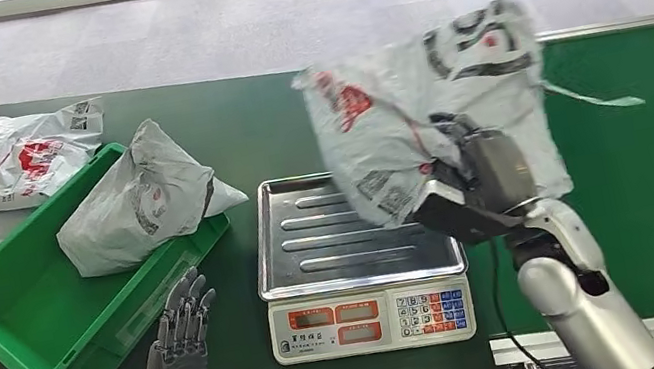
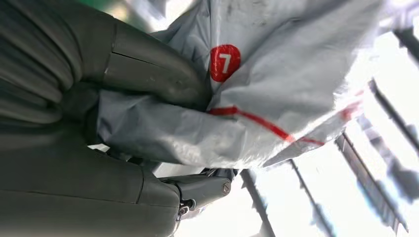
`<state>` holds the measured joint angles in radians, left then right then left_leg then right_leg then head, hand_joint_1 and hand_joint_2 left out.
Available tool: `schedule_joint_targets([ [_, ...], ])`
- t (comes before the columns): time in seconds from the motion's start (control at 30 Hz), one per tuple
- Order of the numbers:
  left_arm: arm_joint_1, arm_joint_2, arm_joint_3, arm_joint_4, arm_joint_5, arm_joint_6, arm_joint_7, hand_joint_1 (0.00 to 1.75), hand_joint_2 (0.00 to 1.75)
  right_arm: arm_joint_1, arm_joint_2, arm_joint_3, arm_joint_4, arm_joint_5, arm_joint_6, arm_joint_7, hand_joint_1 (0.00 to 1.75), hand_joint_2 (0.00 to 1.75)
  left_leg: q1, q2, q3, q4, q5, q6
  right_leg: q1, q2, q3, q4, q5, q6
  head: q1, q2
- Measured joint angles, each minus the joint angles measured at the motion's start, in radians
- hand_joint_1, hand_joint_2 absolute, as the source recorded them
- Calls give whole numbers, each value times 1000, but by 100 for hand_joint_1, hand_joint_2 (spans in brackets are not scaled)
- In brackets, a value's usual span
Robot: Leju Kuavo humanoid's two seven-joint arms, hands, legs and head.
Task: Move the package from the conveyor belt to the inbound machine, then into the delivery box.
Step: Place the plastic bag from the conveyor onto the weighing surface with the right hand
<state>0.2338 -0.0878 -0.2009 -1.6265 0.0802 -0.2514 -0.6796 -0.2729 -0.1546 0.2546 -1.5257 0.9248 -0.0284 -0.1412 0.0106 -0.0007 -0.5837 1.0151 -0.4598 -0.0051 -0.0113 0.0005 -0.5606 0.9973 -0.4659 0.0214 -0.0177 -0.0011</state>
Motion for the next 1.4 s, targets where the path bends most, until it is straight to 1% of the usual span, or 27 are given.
schedule_joint_targets([
  [0.03,4,2,10,-3,5,21,2,0,175,-42,38,94,61,29,29,34,175,175,1,0,1,0,1,-1,1,0,-2,1,1,-1,0,0],
  [0.13,11,3,57,-19,22,21,18,0,175,-120,127,234,197,46,43,63,175,175,1,-3,-2,0,3,-4,1,-2,-6,4,1,-3,0,0],
  [0.23,14,3,84,-23,23,9,25,0,175,-183,175,305,278,37,58,62,175,175,1,-5,-4,0,4,-5,1,-4,-7,5,0,-5,0,0],
  [0.37,21,1,98,-23,17,9,25,0,175,-233,199,350,331,27,80,57,173,175,1,-4,-4,0,4,-5,1,-3,-8,5,0,-5,0,0],
  [0.4,22,1,100,-23,15,9,25,0,175,-244,202,359,341,23,90,60,130,175,1,-4,-4,0,4,-5,1,-3,-8,4,0,-5,0,0],
  [0.5,25,-1,100,-23,12,9,26,0,175,-276,209,382,373,13,123,79,0,44,1,-4,-4,0,4,-5,1,-3,-8,4,0,-5,0,0],
  [0.53,25,-2,100,-23,12,9,28,0,175,-285,210,388,384,12,135,91,0,0,1,-4,-4,0,4,-5,1,-3,-8,4,0,-5,0,0],
  [0.67,26,-3,101,-23,12,8,42,0,175,-313,214,414,440,0,192,140,0,0,1,-4,-3,0,4,-5,1,-3,-8,4,1,-6,0,0],
  [0.8,27,-3,101,-23,12,6,47,0,175,-317,214,426,466,-86,225,96,0,175,1,-4,-3,0,4,-6,1,-3,-8,4,1,-6,0,0],
  [0.9,26,-1,101,-27,7,1,42,0,175,-304,204,426,432,-213,295,46,0,175,1,-4,-3,0,4,-6,1,-3,-9,4,1,-6,0,0],
  [1.0,18,4,101,-36,-12,10,34,0,175,-278,175,425,343,-315,333,12,0,175,1,-4,-4,0,4,-6,1,-3,-10,4,1,-6,0,0],
  [1.1,7,9,101,-46,-21,16,33,0,175,-262,151,424,271,-340,341,8,0,175,1,-4,-4,0,4,-5,1,-3,-10,4,1,-6,0,0],
  [1.17,4,10,101,-54,-47,42,30,0,175,-247,140,420,232,-354,325,-8,0,175,1,-4,-4,0,4,-5,1,-2,-10,4,1,-6,0,0],
  [1.2,4,10,101,-61,-74,69,27,0,175,-233,135,415,207,-369,304,-28,0,175,1,-4,-4,1,4,-5,1,-2,-10,4,1,-6,0,0],
  [1.27,0,9,100,-87,-153,150,24,0,175,-186,130,385,130,-423,228,-99,0,175,1,-4,-4,1,4,-5,1,-3,-11,4,1,-6,0,0],
  [1.33,-16,7,95,-121,-246,233,40,0,175,-115,129,331,10,-486,117,-199,0,175,1,-6,-4,1,4,-5,1,-5,-11,4,1,-6,0,0],
  [1.4,-47,6,81,-152,-338,305,77,0,175,-33,131,260,-133,-517,-23,-300,0,175,1,-8,-6,1,4,-5,1,-7,-11,4,1,-6,0,0],
])
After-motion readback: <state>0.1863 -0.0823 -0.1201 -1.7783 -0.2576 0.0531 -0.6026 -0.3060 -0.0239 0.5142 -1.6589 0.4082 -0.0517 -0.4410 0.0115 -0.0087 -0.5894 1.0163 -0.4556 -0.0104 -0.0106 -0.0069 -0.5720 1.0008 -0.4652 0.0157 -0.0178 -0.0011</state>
